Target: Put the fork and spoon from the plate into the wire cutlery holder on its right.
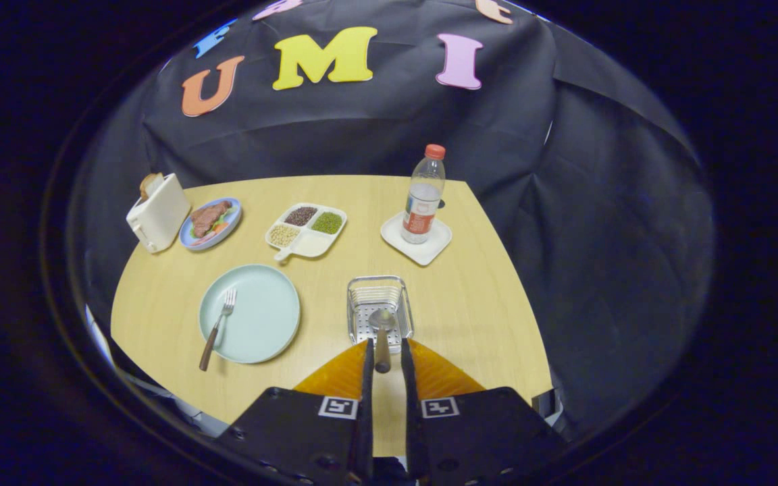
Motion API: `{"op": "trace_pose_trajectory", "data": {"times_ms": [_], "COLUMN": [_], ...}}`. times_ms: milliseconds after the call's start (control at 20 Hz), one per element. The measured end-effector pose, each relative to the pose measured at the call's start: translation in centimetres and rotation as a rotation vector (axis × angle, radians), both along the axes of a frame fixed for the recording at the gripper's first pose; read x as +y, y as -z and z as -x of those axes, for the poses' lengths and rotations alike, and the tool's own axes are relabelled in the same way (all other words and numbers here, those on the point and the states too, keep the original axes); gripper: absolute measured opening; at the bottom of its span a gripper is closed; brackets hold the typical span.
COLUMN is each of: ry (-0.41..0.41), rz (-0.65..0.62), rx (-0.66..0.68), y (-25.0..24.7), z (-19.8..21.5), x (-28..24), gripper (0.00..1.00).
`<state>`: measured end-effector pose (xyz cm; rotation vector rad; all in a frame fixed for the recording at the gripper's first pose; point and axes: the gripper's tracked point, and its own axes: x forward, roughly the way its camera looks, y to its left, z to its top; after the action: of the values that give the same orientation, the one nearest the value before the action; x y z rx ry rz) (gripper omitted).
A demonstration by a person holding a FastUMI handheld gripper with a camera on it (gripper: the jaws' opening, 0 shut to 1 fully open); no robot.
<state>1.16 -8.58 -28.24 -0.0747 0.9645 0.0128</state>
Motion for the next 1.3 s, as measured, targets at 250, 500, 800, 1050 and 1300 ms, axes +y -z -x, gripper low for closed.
{"op": "trace_pose_trajectory", "data": {"times_ms": [250, 500, 800, 1050, 1300], "ry": [-0.016, -0.037, -0.065, -0.11, -0.161], "rz": [0.003, 0.021, 0.016, 0.004, 0.004], "rx": [-0.042, -0.085, -0.103, -0.082, -0.045], "y": [-1.0, -2.5, -3.7, -3.4, -1.7], "z": [-0.1, -0.3, -0.3, 0.4, 1.5], "x": [0.8, 2.3, 6.7, 11.5, 15.9], "gripper": [0.53, 0.87, 0.97, 0.96, 0.96]}}
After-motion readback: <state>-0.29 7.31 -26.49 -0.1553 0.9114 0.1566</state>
